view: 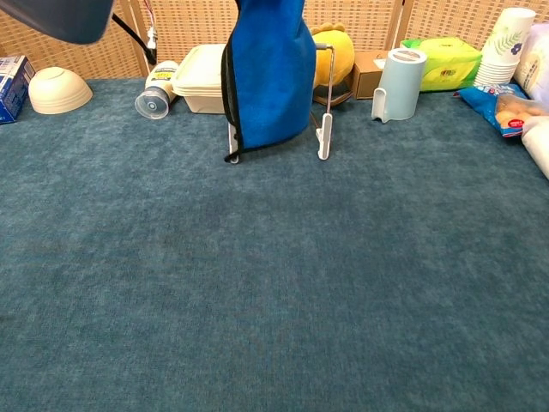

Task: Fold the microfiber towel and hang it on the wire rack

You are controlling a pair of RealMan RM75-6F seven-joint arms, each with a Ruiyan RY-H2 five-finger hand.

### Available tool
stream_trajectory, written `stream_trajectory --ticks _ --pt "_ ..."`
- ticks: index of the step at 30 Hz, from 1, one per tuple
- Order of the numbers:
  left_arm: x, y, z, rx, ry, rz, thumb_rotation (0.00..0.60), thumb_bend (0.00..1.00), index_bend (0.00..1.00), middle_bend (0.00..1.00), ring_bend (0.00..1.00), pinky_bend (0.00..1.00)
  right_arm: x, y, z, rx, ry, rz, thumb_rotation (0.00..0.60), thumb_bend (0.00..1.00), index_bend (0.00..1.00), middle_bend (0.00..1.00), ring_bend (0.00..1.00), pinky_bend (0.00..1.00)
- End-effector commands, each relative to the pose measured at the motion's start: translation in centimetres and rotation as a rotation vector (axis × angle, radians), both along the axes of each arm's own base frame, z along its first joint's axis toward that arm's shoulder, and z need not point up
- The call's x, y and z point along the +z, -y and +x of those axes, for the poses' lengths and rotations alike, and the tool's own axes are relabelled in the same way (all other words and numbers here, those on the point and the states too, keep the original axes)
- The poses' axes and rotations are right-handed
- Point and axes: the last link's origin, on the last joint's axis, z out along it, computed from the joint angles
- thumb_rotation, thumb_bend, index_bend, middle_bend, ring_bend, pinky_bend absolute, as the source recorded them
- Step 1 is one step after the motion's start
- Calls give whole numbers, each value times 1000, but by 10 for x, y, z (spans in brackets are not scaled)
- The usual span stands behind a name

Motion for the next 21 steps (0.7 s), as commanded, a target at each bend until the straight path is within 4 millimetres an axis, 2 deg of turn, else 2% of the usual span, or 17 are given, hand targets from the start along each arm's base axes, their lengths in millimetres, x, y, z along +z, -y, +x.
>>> stream_trajectory --ticks 1,3,7,15,21 --pt "-9 -2 -1 6 -27 -9 600 460 325 58 0 0 1 -1 0 -1 2 -1 600 277 68 0 0 0" --pt "-12 -4 -5 -19 -137 8 600 424 184 4 0 0 2 -3 0 -2 2 -6 600 277 68 0 0 0" --pt "-16 -8 -7 -24 -181 39 600 396 73 0 0 0 4 -6 1 1 5 -9 600 278 68 0 0 0" --pt "-21 -8 -2 -40 -162 38 600 300 36 0 0 0 7 -9 2 0 1 -18 600 277 68 0 0 0" --pt "-11 4 -5 -102 -132 28 600 264 33 0 0 0 7 -7 4 10 0 -14 600 278 68 0 0 0"
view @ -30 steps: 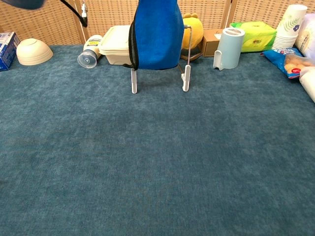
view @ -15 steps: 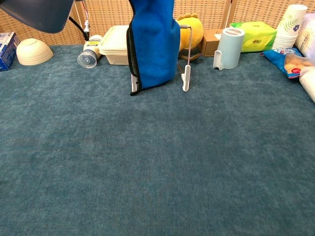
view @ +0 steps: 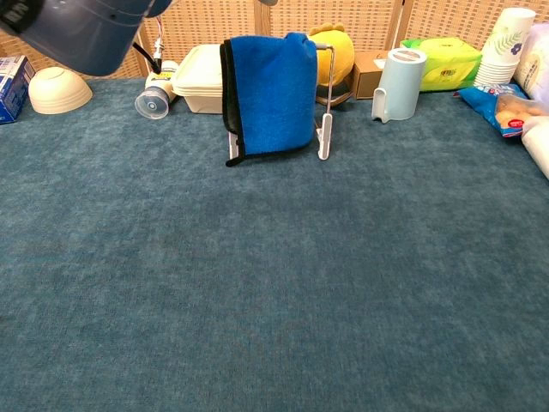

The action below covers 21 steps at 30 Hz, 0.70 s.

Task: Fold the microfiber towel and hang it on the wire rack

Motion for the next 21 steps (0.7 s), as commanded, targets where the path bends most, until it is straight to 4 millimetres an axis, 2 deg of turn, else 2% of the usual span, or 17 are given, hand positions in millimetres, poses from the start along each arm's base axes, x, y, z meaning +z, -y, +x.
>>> stream_trajectory --ticks 1,12,21 --pt "11 12 -8 -41 25 -15 600 264 39 0 0 0 0 3 1 9 -3 4 600 277 68 0 0 0" --pt "50 69 -63 -56 76 -79 600 263 112 0 0 0 2 16 7 40 -20 14 600 275 68 0 0 0" --pt "81 131 -119 -18 84 -138 600 263 136 9 0 0 -1 27 14 69 -46 47 600 275 69 0 0 0"
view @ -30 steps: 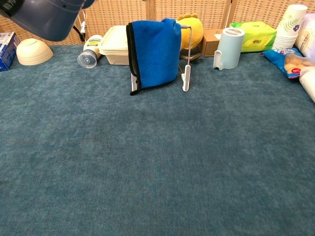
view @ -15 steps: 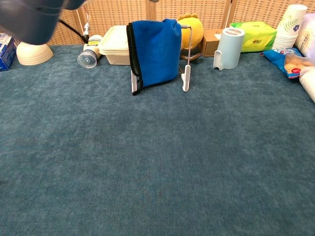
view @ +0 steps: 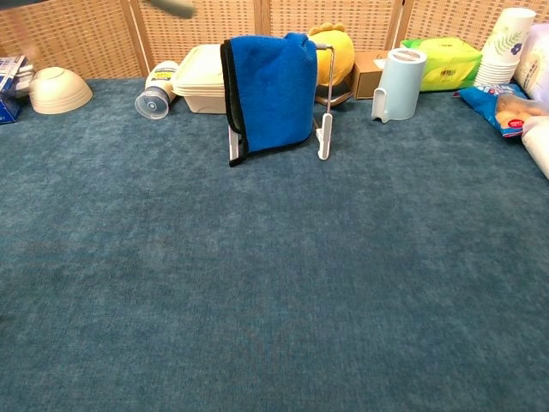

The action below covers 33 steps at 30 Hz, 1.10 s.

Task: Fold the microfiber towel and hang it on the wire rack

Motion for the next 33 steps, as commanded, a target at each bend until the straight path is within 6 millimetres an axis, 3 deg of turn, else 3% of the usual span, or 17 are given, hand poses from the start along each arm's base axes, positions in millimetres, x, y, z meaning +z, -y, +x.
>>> stream_trajectory --ticks 1,13,18,20,25,33 --pt "19 32 -35 35 -5 -12 600 263 138 11 0 0 0 3 3 10 -10 7 600 275 69 0 0 0" --pt "60 128 -128 156 -89 -5 600 264 170 20 0 0 -1 15 16 49 -87 43 600 273 88 0 0 0" --pt "77 182 -169 198 -214 16 600 264 210 32 0 0 -7 18 23 71 -147 64 600 275 96 1 0 0" --pt "91 219 -190 209 -325 81 600 264 219 39 0 0 -11 17 25 79 -187 71 600 275 98 1 0 0" --pt "99 264 -205 203 -421 187 600 265 238 45 0 0 -16 11 28 84 -253 74 600 276 100 1 0 0" --pt "96 308 -218 265 -446 234 600 264 260 60 0 0 -21 2 28 79 -297 85 600 278 105 1 0 0"
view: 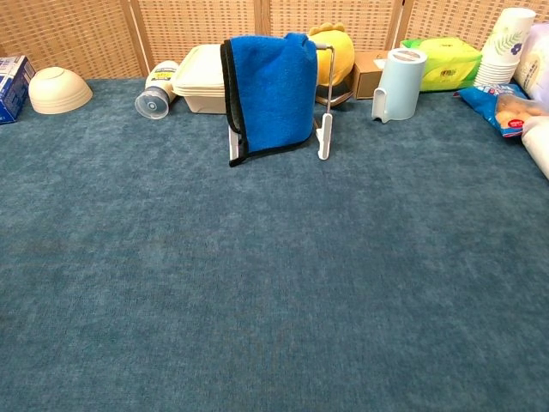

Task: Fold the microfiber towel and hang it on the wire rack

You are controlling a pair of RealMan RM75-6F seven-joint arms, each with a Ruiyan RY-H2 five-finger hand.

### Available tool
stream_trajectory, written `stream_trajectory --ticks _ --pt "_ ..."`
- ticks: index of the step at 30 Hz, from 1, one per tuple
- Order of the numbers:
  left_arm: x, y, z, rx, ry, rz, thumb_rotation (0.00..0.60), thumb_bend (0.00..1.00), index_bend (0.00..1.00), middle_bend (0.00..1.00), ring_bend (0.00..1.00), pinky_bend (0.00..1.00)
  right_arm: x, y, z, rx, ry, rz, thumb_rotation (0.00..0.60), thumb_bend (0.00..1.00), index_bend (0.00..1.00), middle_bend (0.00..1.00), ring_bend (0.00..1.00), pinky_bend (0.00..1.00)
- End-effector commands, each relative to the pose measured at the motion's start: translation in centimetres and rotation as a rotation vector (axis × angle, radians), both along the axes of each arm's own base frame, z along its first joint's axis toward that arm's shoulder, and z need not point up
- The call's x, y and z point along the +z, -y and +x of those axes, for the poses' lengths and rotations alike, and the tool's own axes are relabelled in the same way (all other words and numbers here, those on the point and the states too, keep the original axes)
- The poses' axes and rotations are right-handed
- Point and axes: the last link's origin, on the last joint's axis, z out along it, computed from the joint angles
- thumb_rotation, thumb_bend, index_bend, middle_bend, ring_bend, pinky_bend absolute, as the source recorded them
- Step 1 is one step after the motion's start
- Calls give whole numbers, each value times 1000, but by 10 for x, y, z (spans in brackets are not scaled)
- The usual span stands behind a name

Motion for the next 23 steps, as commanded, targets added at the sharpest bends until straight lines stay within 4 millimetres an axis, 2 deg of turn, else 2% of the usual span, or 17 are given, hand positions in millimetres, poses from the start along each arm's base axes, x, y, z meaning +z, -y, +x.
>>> stream_trajectory --ticks 1,7,15,23 --pt "-5 19 -5 17 -22 7 600 263 262 62 0 0 -1 -3 -2 -5 -8 2 600 278 106 1 0 0" --pt "-8 30 -7 35 -39 -2 600 265 267 65 0 0 0 -7 -5 -4 -10 3 600 278 111 1 0 0" --pt "1 37 1 19 -31 58 600 265 277 65 0 0 2 -14 -13 -5 3 -1 600 281 113 2 0 0" --pt "2 35 1 -1 -18 86 600 264 292 63 0 0 -1 -17 -12 -1 20 3 600 281 114 2 0 0"
